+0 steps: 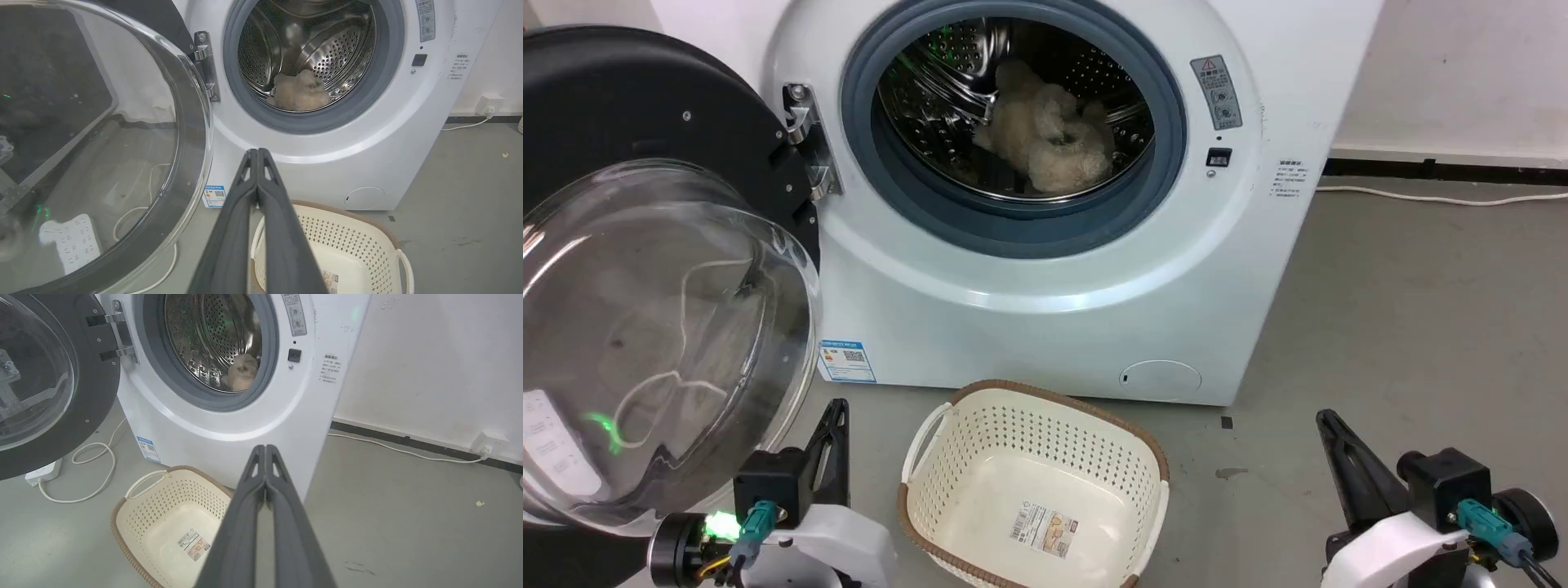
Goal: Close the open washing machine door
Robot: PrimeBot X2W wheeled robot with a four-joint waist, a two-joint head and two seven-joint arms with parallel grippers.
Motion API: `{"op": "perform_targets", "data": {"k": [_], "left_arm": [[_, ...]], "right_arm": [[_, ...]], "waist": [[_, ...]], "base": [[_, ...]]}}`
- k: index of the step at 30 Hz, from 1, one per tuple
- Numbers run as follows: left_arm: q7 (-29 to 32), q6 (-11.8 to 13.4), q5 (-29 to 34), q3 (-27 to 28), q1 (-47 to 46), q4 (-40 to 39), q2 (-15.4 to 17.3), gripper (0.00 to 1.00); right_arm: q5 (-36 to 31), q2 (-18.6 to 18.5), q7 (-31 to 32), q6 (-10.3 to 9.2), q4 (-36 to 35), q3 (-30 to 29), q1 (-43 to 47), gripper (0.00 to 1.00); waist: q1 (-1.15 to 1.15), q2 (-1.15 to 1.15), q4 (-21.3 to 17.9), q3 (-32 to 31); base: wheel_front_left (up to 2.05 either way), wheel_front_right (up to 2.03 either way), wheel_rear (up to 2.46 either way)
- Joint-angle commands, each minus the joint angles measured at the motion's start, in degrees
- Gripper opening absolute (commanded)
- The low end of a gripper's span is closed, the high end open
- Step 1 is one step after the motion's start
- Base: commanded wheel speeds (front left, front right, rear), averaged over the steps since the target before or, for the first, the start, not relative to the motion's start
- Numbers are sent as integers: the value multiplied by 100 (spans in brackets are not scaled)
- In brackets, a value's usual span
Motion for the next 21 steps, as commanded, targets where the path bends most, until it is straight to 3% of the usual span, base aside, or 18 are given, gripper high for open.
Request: {"op": "perform_targets", "data": {"k": [1, 21], "left_arm": [[2, 16, 10, 3, 61, -25, -1, 0], [2, 16, 10, 3, 61, -25, -1, 0]], "right_arm": [[-30, 26, 2, 5, -28, -3, -75, 0], [-30, 26, 2, 5, -28, -3, -75, 0]], "waist": [[0, 0, 0, 0], [0, 0, 0, 0]], "base": [[0, 0, 0], [0, 0, 0]]}}
